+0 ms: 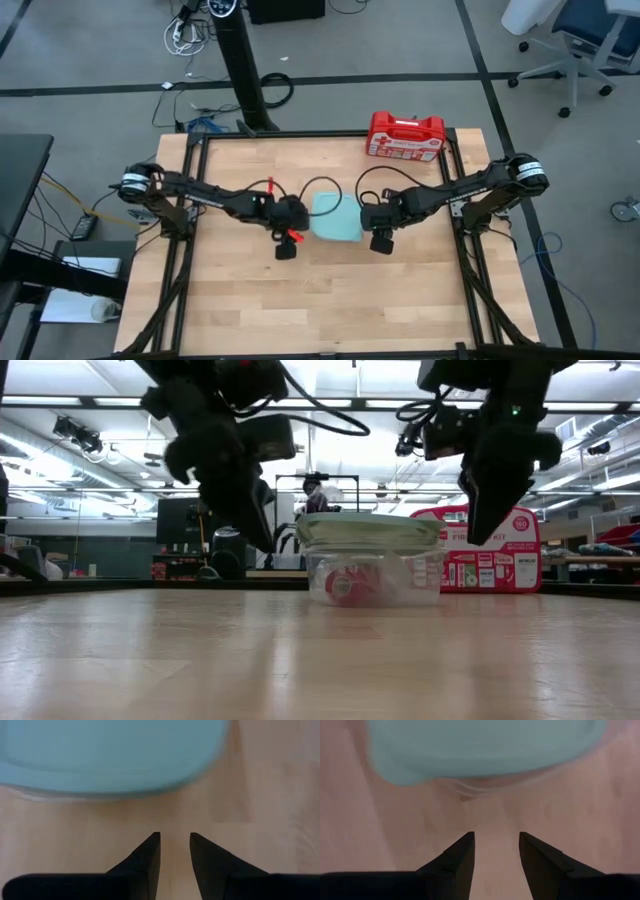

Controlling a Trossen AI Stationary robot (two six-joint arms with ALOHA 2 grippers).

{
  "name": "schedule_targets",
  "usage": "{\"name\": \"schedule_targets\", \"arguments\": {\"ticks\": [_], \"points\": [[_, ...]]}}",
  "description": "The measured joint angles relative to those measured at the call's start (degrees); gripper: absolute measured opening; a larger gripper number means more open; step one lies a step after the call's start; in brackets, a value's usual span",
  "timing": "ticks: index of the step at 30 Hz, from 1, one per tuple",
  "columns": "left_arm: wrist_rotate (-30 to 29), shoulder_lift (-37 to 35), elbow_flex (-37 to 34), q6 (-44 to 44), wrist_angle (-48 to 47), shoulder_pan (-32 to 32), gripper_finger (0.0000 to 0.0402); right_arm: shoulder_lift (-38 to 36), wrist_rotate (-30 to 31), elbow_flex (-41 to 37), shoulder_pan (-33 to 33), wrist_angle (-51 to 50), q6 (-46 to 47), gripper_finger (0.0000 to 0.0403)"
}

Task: Roll bandage
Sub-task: Close the transparent food container lid

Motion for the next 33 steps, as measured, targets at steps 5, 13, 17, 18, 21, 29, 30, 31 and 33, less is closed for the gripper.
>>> {"name": "schedule_targets", "arguments": {"ticks": [5,13,17,18,21,29,30,31,33], "points": [[-1.44,0.00,0.25,-1.64,-0.44,-4.06,0.0111,0.02,2.31,-1.20,-0.28,1.64,0.29,0.0150],[-16.83,0.02,6.04,2.25,-4.83,-11.95,0.0111,0.04,1.92,-1.63,-0.55,5.61,0.00,0.0150],[-26.24,0.06,6.50,6.14,-4.30,-14.67,0.0111,0.04,2.30,-1.63,-0.84,6.15,-0.06,0.0150],[-27.33,0.18,6.49,6.43,-4.29,-14.85,0.0111,0.04,2.37,-1.63,-0.98,6.04,-0.07,0.0150],[-28.76,0.26,6.47,6.71,-3.22,-14.81,0.0111,0.04,2.40,-1.63,-1.46,6.23,-0.47,0.0150],[-28.31,4.41,6.45,16.08,1.83,-13.48,0.0111,0.07,2.36,-1.63,-1.82,8.23,-1.53,0.0151],[-28.68,5.31,6.45,17.94,1.73,-13.50,0.0111,0.07,2.36,-1.63,-1.82,8.10,-1.53,0.0151],[-30.06,6.11,6.43,19.72,1.51,-13.54,0.0111,0.07,2.35,-1.63,-1.82,8.06,-1.55,0.0151],[-34.28,7.48,6.40,21.94,1.12,-13.68,0.0111,0.07,2.36,-1.63,-1.82,7.44,-1.61,0.0150]]}}
